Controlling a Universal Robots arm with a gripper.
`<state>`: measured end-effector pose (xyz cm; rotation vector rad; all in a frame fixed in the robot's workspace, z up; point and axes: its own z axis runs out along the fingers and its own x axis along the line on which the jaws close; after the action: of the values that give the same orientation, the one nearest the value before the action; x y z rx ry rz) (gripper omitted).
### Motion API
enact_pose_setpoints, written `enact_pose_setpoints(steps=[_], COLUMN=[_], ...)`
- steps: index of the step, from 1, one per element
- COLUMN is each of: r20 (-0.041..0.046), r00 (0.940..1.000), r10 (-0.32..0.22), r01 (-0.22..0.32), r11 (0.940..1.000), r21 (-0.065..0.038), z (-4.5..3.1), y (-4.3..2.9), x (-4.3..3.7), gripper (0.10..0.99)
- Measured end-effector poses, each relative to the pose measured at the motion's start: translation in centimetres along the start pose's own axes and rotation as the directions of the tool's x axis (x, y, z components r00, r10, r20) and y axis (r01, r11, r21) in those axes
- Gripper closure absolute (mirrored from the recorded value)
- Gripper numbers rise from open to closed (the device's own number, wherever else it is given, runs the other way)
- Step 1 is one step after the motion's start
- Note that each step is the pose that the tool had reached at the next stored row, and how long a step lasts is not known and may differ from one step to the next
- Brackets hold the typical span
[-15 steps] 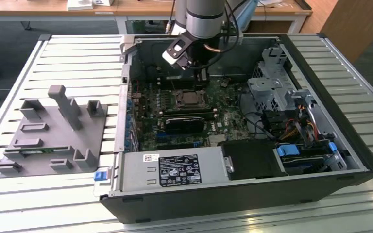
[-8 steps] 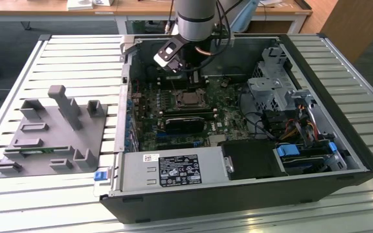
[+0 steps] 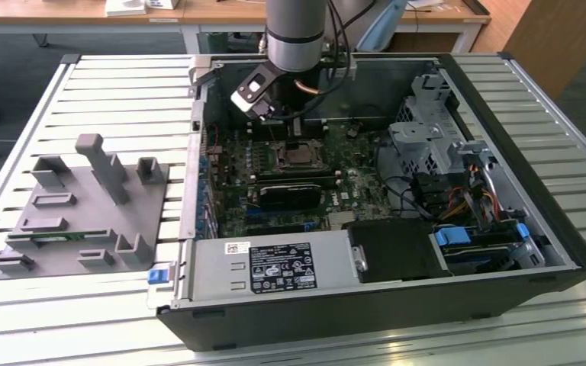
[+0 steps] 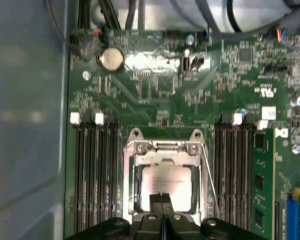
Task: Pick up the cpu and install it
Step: 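Close the cpu cover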
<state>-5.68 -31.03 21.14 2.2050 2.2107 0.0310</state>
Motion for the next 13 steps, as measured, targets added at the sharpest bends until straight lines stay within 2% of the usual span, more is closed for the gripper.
enact_pose_setpoints(steps=[3, 6, 7, 10, 13], r20=[0.0, 0.0, 0.0046, -0.0008, 0.0], r00=[1.0, 1.0, 1.0, 1.0, 1.0], r10=[0.0, 0.0, 0.0, 0.0, 0.0], r01=[0.0, 0.0, 0.0, 0.0, 0.0], r11=[1.0, 1.0, 1.0, 1.0, 1.0], r21=[0.0, 0.0, 0.003, -0.001, 0.0], z=[0.25, 0.63, 1.42, 1.22, 0.37], y=[-0.61, -0.76, -0.85, -0.78, -0.76], x=[0.01, 0.0, -0.08, 0.01, 0.02], gripper=[0.98, 0.98, 0.98, 0.98, 0.98])
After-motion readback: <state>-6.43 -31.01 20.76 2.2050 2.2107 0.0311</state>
